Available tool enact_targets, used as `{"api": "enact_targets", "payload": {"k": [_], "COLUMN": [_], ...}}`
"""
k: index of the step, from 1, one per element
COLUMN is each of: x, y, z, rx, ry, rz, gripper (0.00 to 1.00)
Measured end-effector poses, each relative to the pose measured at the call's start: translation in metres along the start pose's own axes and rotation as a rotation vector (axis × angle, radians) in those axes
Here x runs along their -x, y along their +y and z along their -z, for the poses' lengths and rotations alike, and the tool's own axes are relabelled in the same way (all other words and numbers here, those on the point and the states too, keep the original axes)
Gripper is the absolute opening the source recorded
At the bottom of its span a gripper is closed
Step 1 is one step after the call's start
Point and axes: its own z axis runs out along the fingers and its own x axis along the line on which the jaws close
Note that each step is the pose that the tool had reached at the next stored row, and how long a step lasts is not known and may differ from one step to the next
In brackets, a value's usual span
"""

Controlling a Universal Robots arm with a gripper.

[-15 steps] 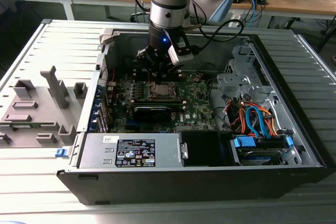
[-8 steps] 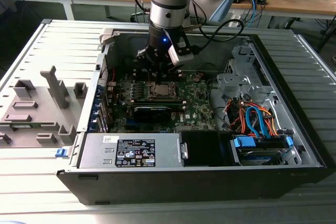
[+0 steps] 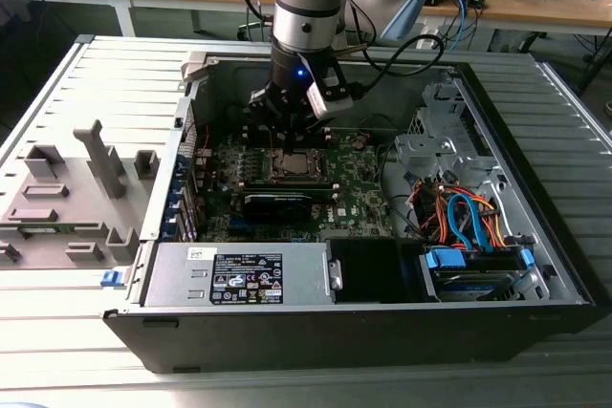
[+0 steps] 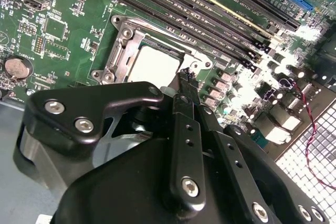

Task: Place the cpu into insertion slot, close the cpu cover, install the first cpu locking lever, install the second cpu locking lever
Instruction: 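Install the first cpu locking lever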

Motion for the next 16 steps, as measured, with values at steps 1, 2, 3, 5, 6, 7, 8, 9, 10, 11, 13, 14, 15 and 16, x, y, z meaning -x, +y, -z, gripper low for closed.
{"api": "enact_targets", "payload": {"k": [1,2,3,5,6,7,8,9,10,11,13,14,15,16], "x": [0.0000,0.0000,0.0000,0.0000,0.0000,0.0000,0.0000,0.0000,0.0000,0.0000,0.0000,0.0000,0.0000,0.0000], "y": [0.0000,0.0000,0.0000,0.0000,0.0000,0.0000,0.0000,0.0000,0.0000,0.0000,0.0000,0.0000,0.0000,0.0000], "z": [0.0000,0.0000,0.0000,0.0000,0.0000,-0.0001,-0.0001,-0.0001,-0.0001,-0.0001,-0.0001,-0.0001,-0.0001,-0.0001], "rx": [-0.0001,-0.0002,-0.0003,-0.0003,-0.0004,-0.0005,-0.0005,-0.0006,-0.0006,-0.0007,-0.0008,-0.0009,-0.0010,-0.0010], "ry": [0.0000,-0.0001,-0.0002,-0.0003,-0.0004,-0.0005,-0.0005,-0.0006,-0.0007,-0.0007,-0.0008,-0.0009,-0.0010,-0.0011], "rz": [0.001,0.002,0.003,0.005,0.006,0.008,0.009,0.009,0.011,0.011,0.013,0.015,0.016,0.017], "gripper": [0.11,0.11,0.11,0.11,0.11,0.11,0.11,0.11,0.11,0.11,0.11,0.11,0.11,0.11]}}
